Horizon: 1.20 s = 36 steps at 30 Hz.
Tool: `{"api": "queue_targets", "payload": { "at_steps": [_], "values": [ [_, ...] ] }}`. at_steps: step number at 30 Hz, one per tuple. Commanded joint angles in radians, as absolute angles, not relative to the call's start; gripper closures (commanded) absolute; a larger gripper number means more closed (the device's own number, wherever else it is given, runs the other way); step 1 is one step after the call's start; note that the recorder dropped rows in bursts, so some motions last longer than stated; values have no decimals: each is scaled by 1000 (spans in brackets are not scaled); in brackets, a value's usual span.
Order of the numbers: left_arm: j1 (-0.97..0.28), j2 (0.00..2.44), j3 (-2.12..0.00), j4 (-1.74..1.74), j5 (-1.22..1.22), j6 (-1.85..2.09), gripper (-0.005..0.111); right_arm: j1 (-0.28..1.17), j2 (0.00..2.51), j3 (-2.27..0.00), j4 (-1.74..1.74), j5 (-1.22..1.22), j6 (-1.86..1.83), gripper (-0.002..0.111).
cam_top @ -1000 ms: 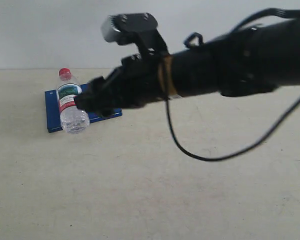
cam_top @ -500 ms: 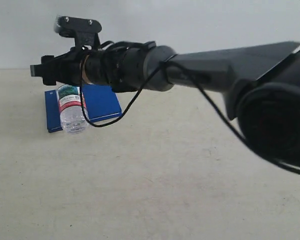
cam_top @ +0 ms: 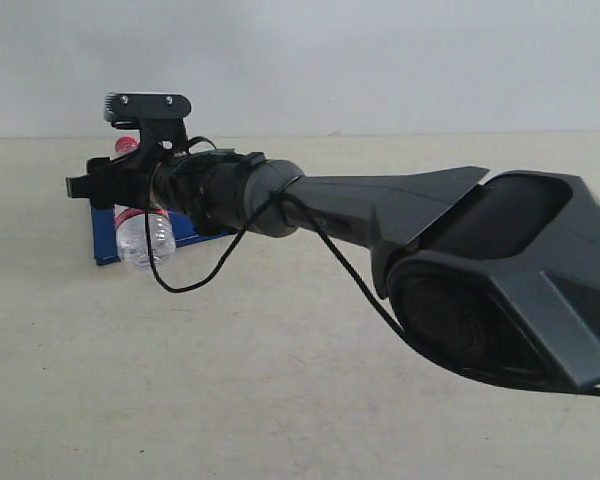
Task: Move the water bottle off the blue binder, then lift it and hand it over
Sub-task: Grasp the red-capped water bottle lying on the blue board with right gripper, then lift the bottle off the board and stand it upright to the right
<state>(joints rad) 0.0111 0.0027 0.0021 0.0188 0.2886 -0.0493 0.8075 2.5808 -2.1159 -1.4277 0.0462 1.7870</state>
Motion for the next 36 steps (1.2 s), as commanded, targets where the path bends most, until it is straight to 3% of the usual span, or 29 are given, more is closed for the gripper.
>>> {"api": "queue_targets", "payload": {
  "at_steps": [1,3,7,12,15,21,24,28,36],
  "values": [
    [14,0,0,16,283,-59,102,809,2598,-2121,-1402,28,1782,40],
    [14,0,0,16,283,-59,102,811,2600,-2121,-1389,22,1782,42],
    [14,0,0,16,283,-59,102,811,2612,-2121,-1389,0,1782,59],
    [14,0,0,16,283,-59,102,814,2615,-2099,-1395,-43,1782,63],
    [14,0,0,16,283,-59,102,814,2605,-2069,-1400,-111,1782,78],
    [14,0,0,16,283,-59,102,811,2554,-2048,-1744,-447,2003,96],
    [14,0,0,16,283,-59,102,788,2542,-2048,-1744,-800,2009,109],
    [14,0,0,16,283,-59,102,786,2542,-2048,-1744,-995,2008,109],
    [14,0,0,16,283,-59,102,784,2541,-2048,-1744,-923,1926,109]
  ]
}}
